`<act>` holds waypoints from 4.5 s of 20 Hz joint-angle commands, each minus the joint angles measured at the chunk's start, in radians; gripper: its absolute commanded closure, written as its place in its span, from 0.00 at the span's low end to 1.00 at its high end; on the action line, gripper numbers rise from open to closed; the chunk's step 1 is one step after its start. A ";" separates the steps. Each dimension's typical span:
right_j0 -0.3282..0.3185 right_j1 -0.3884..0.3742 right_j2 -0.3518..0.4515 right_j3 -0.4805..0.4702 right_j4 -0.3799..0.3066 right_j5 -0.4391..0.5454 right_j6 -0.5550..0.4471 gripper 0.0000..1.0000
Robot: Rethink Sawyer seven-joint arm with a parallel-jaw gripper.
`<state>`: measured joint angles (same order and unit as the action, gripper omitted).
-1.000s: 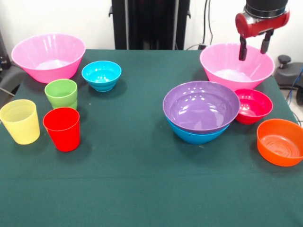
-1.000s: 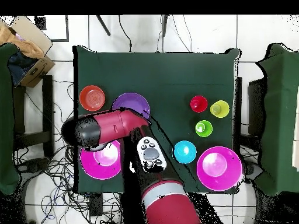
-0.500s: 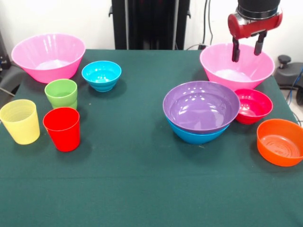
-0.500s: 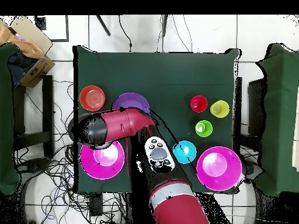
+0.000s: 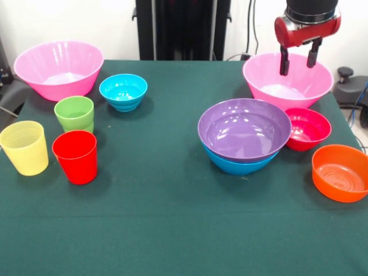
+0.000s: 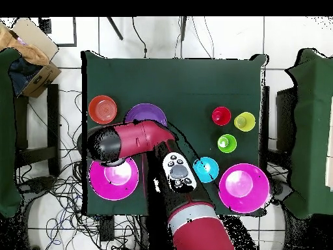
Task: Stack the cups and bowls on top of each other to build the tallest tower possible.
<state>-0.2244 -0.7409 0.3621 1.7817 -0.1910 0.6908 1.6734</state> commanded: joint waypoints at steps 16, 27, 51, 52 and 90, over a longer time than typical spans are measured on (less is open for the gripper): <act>-0.104 0.022 0.057 0.025 -0.039 0.030 -0.028 0.00; -0.048 0.029 0.042 0.012 -0.039 -0.005 0.037 0.00; -0.028 0.077 0.134 0.038 -0.070 -0.711 0.084 0.00; -0.028 0.078 0.134 0.038 -0.071 -0.709 0.081 0.00; 0.046 0.378 -0.015 -0.291 -0.217 -0.600 -0.004 0.00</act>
<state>-0.2082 -0.4055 0.3740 1.5698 -0.3367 0.0012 1.6734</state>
